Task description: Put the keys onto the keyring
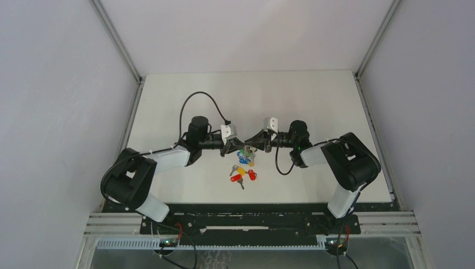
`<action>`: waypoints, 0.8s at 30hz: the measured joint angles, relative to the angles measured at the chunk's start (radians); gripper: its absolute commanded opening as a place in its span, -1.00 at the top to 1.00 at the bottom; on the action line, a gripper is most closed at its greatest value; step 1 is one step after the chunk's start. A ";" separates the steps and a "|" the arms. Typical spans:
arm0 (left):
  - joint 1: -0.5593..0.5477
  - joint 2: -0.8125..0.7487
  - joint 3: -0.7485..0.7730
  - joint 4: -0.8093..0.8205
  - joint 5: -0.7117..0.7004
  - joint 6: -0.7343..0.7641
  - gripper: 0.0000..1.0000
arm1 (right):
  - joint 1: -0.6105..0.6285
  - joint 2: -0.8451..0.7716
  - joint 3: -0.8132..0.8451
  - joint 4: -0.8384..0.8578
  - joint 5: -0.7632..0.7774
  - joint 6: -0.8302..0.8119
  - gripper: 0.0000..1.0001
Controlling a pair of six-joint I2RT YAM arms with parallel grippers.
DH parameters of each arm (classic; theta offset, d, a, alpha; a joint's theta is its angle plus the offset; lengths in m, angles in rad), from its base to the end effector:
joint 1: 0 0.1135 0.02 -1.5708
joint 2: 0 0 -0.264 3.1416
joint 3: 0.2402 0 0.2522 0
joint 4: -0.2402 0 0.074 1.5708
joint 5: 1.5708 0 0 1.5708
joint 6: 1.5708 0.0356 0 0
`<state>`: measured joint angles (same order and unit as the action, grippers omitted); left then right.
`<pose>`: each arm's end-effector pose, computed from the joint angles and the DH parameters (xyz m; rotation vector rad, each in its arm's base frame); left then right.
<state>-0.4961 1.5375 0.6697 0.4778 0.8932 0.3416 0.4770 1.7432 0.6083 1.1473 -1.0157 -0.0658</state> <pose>0.2545 -0.1693 0.1926 1.2834 1.4358 -0.9703 0.2667 0.1719 0.1780 -1.1842 1.1863 1.0975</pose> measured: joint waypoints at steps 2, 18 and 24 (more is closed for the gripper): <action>0.000 -0.006 0.000 0.000 -0.003 0.000 0.65 | -0.001 0.000 0.000 0.007 0.000 0.001 1.00; 0.000 -0.032 0.000 -0.008 -0.023 -0.001 0.73 | -0.004 0.000 0.000 0.016 -0.001 0.000 1.00; 0.000 -0.035 0.000 -0.016 -0.027 0.001 0.66 | -0.004 0.000 0.000 0.013 0.000 0.000 1.00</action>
<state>-0.4961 1.5028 0.6693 0.4618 0.8658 0.3428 0.4728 1.7432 0.6083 1.1606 -1.0157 -0.0662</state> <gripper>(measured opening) 0.152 0.006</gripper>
